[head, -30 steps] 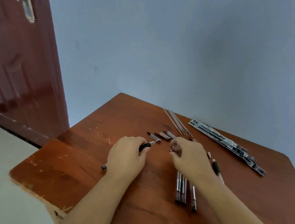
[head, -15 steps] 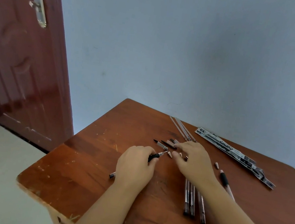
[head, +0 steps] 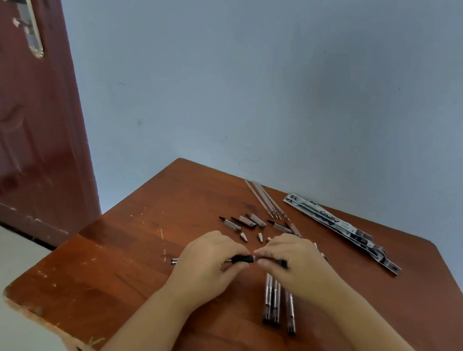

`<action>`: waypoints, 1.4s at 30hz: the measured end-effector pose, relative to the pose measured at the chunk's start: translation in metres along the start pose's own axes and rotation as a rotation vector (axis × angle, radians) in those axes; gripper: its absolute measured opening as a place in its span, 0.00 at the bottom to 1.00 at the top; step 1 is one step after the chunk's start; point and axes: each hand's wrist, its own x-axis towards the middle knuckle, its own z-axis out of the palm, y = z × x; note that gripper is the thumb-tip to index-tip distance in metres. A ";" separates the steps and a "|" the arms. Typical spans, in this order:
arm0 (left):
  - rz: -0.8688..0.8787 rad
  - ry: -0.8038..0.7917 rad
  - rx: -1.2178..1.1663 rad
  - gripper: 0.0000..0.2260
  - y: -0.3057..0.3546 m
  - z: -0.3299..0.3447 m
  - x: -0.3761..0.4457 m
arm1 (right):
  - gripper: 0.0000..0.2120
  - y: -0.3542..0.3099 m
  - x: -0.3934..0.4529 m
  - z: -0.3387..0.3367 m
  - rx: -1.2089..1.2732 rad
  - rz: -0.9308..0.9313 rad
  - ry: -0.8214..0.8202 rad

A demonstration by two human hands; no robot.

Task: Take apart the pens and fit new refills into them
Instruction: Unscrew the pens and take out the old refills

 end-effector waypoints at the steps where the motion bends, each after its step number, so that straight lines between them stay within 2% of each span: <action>1: 0.005 0.012 -0.006 0.12 0.001 0.000 0.000 | 0.10 0.000 -0.002 -0.002 -0.026 -0.005 0.007; 5: -0.007 0.050 0.010 0.11 0.002 -0.001 0.000 | 0.08 0.008 -0.010 -0.006 -0.091 -0.012 0.093; 7: -0.042 0.059 0.051 0.07 0.004 -0.002 0.001 | 0.06 0.014 -0.013 -0.011 -0.161 0.001 0.128; 12: -0.272 0.138 0.123 0.08 -0.006 -0.003 0.003 | 0.04 0.043 -0.022 -0.033 -0.311 0.128 0.358; 16: -0.422 0.210 0.169 0.07 -0.006 -0.005 0.005 | 0.06 0.054 -0.027 -0.041 -0.288 0.253 0.503; 18: -0.405 0.222 0.190 0.05 -0.004 -0.005 0.006 | 0.04 0.054 -0.025 -0.034 -0.256 0.294 0.538; 20: -0.313 0.194 0.214 0.04 -0.003 -0.003 0.006 | 0.02 0.050 -0.017 -0.023 -0.235 0.294 0.553; 22: -0.193 0.154 0.245 0.04 -0.003 0.003 0.005 | 0.03 0.047 -0.004 -0.010 -0.237 0.318 0.538; 25: -0.115 0.141 0.258 0.09 -0.001 0.008 0.003 | 0.10 0.048 0.027 0.006 -0.284 0.436 0.398; 27: -0.127 0.135 0.240 0.09 -0.003 0.009 0.003 | 0.12 0.051 0.049 0.014 -0.311 0.479 0.353; 31: -0.154 0.124 0.223 0.03 -0.009 0.009 0.004 | 0.13 0.059 0.084 0.027 -0.354 0.541 0.292; 33: -0.176 0.099 0.214 0.07 -0.010 0.010 0.005 | 0.12 0.064 0.094 0.034 -0.394 0.562 0.255; 36: -0.247 0.029 0.219 0.06 -0.007 0.008 0.009 | 0.13 0.069 0.103 0.042 -0.422 0.598 0.193; 37: -0.268 0.026 0.195 0.09 -0.009 0.010 0.009 | 0.13 0.070 0.104 0.043 -0.412 0.609 0.184; 42: -0.299 -0.016 0.204 0.12 -0.008 0.011 0.008 | 0.12 0.074 0.103 0.041 -0.351 0.586 0.203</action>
